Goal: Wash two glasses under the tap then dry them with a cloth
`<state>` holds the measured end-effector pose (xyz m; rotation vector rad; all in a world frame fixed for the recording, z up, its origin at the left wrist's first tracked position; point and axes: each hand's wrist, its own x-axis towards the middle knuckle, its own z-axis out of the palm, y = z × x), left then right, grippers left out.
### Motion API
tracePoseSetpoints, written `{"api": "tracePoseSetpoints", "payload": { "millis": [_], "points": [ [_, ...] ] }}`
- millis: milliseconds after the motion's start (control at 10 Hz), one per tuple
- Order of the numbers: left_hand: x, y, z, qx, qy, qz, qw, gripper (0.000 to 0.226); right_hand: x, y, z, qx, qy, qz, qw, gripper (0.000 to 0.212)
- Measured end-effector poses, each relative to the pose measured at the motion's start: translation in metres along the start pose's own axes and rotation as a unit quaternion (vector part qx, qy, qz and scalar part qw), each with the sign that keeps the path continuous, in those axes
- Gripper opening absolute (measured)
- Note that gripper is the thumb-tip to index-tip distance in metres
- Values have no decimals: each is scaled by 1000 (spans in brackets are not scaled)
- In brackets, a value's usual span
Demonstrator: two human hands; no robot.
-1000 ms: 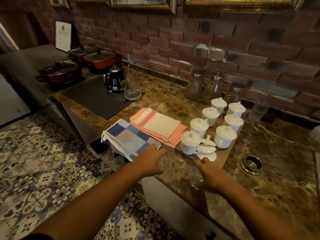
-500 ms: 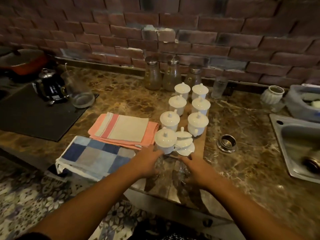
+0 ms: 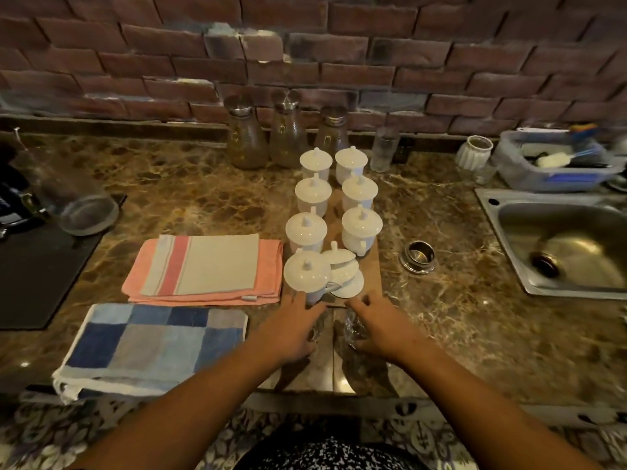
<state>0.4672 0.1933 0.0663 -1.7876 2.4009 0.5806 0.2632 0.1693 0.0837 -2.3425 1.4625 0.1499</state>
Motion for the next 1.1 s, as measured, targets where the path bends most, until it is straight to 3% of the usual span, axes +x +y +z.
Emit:
{"api": "tracePoseSetpoints", "payload": {
  "millis": [400,700,900,1100],
  "points": [
    [8,-1,11,5,-18,-3,1000,74,4,2,14,-15,-28,32,999,77],
    [6,3,19,-7,11,-13,1000,73,9,-1,24,-25,-45,59,997,80],
    [-7,-5,28,-113,71,-29,991,90,-4,1,26,44,-7,72,996,104],
    [-37,-28,40,-262,83,-74,959,102,-47,7,40,192,55,179,963,108]
  ]
}}
